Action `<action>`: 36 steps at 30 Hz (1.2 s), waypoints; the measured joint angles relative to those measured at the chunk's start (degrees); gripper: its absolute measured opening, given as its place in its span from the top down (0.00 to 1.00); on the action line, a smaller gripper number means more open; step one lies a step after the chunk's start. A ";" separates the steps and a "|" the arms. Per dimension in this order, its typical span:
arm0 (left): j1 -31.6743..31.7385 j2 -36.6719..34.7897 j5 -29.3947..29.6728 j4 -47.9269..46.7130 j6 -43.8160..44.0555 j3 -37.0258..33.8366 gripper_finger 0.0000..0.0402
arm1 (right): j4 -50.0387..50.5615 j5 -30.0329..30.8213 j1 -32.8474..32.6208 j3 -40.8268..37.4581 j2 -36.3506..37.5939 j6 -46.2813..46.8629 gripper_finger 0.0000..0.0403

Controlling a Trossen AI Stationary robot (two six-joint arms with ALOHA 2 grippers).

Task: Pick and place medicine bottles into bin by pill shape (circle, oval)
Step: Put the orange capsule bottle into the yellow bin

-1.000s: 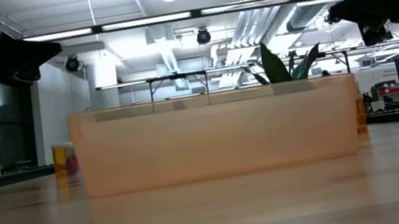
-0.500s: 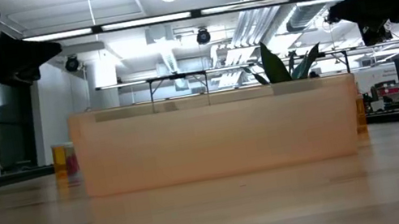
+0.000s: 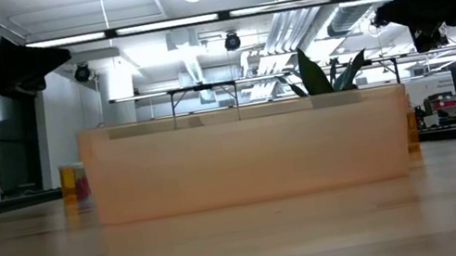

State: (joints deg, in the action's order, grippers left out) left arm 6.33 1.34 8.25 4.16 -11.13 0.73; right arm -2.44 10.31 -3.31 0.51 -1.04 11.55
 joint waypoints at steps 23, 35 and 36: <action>0.22 27.85 30.24 -25.35 14.53 29.67 0.74 | 0.00 0.00 0.02 0.00 0.00 0.00 1.00; 12.31 45.72 28.40 -47.60 37.97 37.48 0.39 | 0.00 0.00 0.00 0.02 -0.02 0.00 1.00; 13.77 47.03 27.94 -47.74 38.74 37.48 0.37 | -0.02 0.02 0.00 0.00 -0.02 0.00 1.00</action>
State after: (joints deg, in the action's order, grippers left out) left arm 20.10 48.37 36.19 -43.57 27.61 38.22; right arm -2.46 10.33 -3.31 0.52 -1.06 11.55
